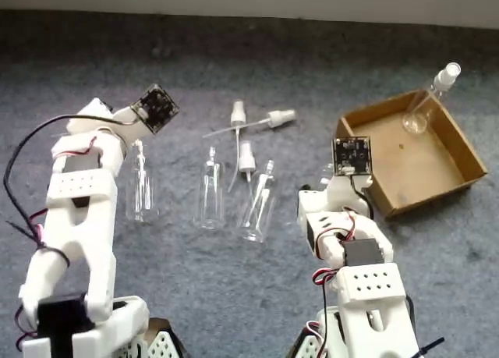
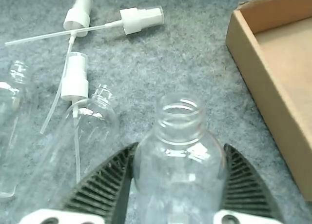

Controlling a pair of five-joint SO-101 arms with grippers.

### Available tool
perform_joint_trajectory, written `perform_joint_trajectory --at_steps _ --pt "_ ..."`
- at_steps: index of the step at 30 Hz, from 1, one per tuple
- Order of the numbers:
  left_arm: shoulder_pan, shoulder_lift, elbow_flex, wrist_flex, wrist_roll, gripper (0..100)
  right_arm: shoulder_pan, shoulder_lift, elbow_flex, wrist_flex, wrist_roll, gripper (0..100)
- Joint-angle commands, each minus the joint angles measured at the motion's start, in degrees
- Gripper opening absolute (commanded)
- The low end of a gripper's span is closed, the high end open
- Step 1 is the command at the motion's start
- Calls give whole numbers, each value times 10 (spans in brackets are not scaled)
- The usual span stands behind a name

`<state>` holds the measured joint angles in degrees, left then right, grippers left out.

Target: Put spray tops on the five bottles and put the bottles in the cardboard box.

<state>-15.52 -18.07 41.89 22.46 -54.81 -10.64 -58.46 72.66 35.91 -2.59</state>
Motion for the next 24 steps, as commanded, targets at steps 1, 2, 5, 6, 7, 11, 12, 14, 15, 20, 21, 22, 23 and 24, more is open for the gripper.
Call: perform_joint_trajectory --at_steps 1,2,5,6,7,11,12,14,15,20,21,22,23,24 --pt "18 74 -69 -18 -90 120 4 -15 -4 -13 -4 210" --pt "17 95 -85 -18 -94 120 4 -15 -4 -13 -4 210" --pt "15 156 -140 -18 -92 120 4 -15 -4 -13 -3 210" --pt "15 178 -160 -18 -92 120 4 -15 -4 -13 -3 210" --pt "14 199 -175 -18 -92 120 4 -15 -4 -13 -3 210" --pt "14 279 -236 -16 -92 120 4 -15 -4 -13 -3 210" --pt "14 295 -249 -16 -92 120 4 -15 -4 -13 -3 210" --pt "14 321 -269 -15 -92 120 4 -15 -4 -13 -3 210" --pt "14 330 -277 -15 -92 120 4 -15 -4 -13 -3 210" --pt "14 356 -326 11 -91 218 4 -15 -4 -14 -2 210" --pt "13 359 -342 25 -91 232 4 -15 -4 -14 -2 210" --pt "11 366 -360 38 -91 234 4 -15 -4 -14 -2 210" --pt "9 376 -378 48 -91 234 4 -15 -4 -14 -2 210" --pt "8 389 -393 54 -91 234 4 -15 -4 -14 -2 210"
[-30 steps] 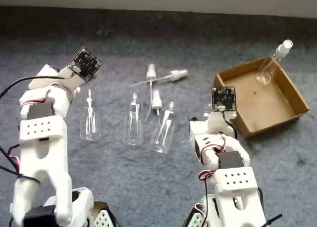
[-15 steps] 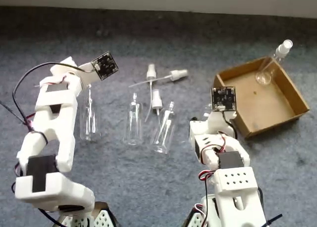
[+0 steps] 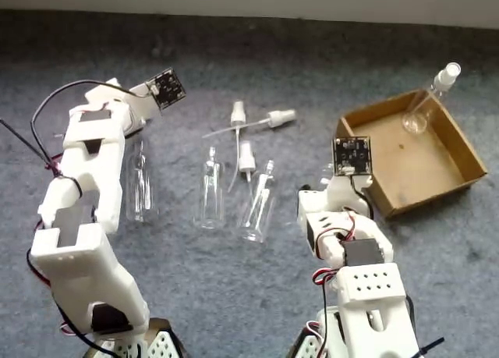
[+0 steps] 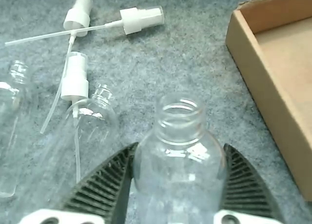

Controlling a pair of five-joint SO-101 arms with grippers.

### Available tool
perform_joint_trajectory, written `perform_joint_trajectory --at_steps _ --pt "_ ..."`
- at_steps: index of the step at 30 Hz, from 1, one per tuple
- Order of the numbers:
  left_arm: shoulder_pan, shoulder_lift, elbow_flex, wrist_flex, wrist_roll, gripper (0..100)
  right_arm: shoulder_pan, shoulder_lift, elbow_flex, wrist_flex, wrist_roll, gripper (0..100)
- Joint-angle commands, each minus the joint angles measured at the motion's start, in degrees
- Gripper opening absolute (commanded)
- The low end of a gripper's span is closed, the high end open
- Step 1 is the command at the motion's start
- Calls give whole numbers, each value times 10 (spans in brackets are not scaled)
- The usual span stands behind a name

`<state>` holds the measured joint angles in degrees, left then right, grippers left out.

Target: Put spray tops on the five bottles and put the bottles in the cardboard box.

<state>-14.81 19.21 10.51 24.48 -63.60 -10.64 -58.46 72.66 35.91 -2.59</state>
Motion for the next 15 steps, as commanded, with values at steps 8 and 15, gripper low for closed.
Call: perform_joint_trajectory --at_steps 8,15 --pt "-15 138 -171 36 -4 234 4 -15 -3 -25 -2 210" --pt "-15 182 -206 36 -8 51 4 -15 13 -29 -2 210"
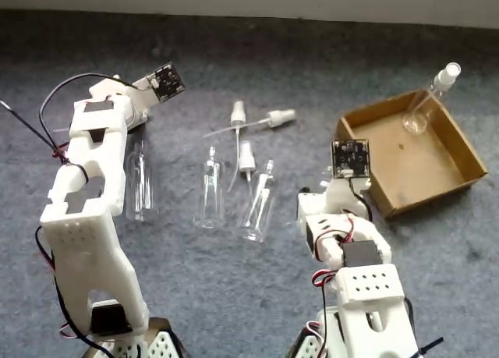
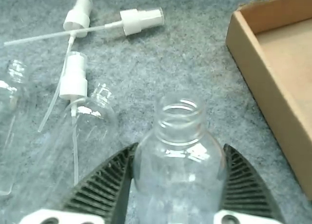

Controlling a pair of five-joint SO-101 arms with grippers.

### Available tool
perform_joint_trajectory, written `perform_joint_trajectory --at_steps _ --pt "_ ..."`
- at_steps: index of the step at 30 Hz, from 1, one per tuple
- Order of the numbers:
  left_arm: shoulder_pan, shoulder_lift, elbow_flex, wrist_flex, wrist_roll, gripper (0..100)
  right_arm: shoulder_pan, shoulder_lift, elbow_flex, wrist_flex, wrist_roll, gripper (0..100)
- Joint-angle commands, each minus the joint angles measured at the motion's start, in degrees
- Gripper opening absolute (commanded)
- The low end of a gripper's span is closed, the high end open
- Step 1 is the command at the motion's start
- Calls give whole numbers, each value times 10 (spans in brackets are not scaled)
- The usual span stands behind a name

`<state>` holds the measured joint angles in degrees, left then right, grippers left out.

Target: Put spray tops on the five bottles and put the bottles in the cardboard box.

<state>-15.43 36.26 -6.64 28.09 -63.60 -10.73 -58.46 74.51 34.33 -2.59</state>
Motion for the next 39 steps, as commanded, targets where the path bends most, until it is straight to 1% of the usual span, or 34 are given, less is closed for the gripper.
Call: perform_joint_trajectory --at_steps 1,2,4,6,11,14,19,21,28,39 --pt "-8 13 -34 0 -8 4 5 -15 -6 -14 -2 210" --pt "-9 14 -32 0 -8 5 5 -15 -6 -14 -2 210" --pt "-13 15 -30 0 -8 46 5 -15 -6 -14 -2 210" --pt "-21 11 -30 10 -4 52 5 -15 -5 -14 -2 210" --pt "-44 5 -69 113 -4 52 5 -15 -5 -14 -2 210" --pt "-55 -5 -99 200 -4 52 5 -15 -5 -14 -2 210" --pt "-55 -14 -124 355 -4 52 5 -15 -5 -14 -2 210" --pt "-55 -10 -128 393 -4 52 5 -15 -5 -14 -2 210" --pt "-55 -8 -93 446 -4 52 5 -15 -5 -14 -2 210" --pt "-55 -11 36 450 -7 52 5 -15 -5 -14 -2 210"
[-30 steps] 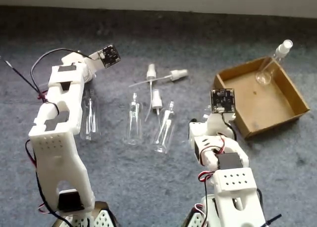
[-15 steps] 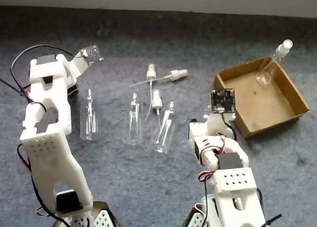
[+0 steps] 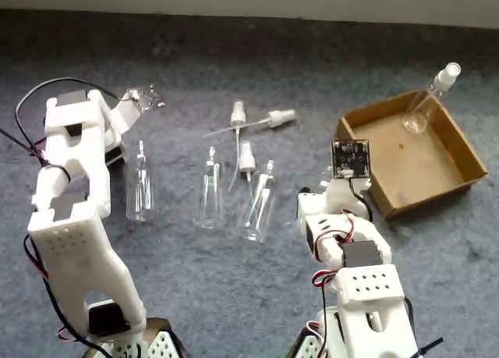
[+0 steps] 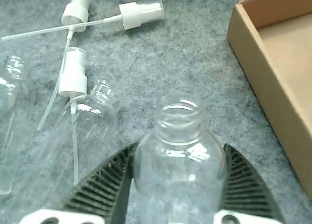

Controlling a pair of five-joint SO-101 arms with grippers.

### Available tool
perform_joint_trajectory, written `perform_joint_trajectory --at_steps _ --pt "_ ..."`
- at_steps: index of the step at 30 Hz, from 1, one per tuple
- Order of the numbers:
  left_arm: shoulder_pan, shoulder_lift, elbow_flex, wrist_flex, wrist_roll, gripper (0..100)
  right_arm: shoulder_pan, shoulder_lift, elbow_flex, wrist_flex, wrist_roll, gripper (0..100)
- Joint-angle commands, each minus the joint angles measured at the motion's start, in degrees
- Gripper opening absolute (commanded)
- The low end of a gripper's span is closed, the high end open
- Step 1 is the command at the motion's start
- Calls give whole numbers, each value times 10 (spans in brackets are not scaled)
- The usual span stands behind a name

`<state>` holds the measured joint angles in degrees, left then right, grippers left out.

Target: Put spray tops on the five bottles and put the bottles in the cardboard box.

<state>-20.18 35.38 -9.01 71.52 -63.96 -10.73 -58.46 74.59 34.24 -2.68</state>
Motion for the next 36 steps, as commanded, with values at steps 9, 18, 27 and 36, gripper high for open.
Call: perform_joint_trajectory --at_steps 9,18,27,36 --pt "-36 -5 95 24 -4 52 5 -15 -6 -13 -1 210" --pt "-51 -6 36 199 -5 52 5 -15 -6 -13 -1 210" --pt "-52 -7 -42 288 44 52 5 -15 -6 -13 -1 210" --pt "-51 -43 -48 288 162 52 5 -15 -6 -13 -1 210"
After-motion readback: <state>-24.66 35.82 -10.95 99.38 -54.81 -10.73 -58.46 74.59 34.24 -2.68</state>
